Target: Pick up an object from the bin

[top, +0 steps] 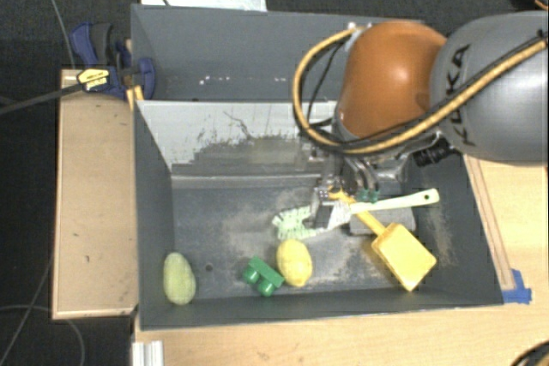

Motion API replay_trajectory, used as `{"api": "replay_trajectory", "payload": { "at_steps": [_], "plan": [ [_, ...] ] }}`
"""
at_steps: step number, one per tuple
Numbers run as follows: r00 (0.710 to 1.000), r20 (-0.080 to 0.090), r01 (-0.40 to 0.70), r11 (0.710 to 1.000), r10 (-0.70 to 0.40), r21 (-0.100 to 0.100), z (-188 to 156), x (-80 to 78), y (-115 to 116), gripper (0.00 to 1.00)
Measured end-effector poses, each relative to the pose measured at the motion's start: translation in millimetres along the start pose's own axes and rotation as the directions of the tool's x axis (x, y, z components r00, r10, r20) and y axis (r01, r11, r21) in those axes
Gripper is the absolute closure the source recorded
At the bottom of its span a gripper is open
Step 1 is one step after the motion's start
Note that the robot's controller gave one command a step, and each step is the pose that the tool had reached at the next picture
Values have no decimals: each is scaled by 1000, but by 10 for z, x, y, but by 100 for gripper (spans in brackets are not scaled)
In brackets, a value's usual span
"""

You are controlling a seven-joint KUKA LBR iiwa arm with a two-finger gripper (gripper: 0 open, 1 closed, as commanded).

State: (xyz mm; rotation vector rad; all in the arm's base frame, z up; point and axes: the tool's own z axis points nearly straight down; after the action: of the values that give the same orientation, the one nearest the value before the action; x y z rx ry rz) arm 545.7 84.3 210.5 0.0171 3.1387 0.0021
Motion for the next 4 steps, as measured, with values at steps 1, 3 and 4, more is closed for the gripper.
{"api": "replay_trajectory", "payload": {
  "at_steps": [1, 3, 4],
  "plan": [
    [1000, 0, 0, 1000, 0, 0, 0, 1, 0, 0],
    [999, 4, -46, 999, 46, -1, 168, 231, -36, 0],
    [994, 6, 107, 994, -107, -2, 249, 390, 76, 0]
  ]
}}
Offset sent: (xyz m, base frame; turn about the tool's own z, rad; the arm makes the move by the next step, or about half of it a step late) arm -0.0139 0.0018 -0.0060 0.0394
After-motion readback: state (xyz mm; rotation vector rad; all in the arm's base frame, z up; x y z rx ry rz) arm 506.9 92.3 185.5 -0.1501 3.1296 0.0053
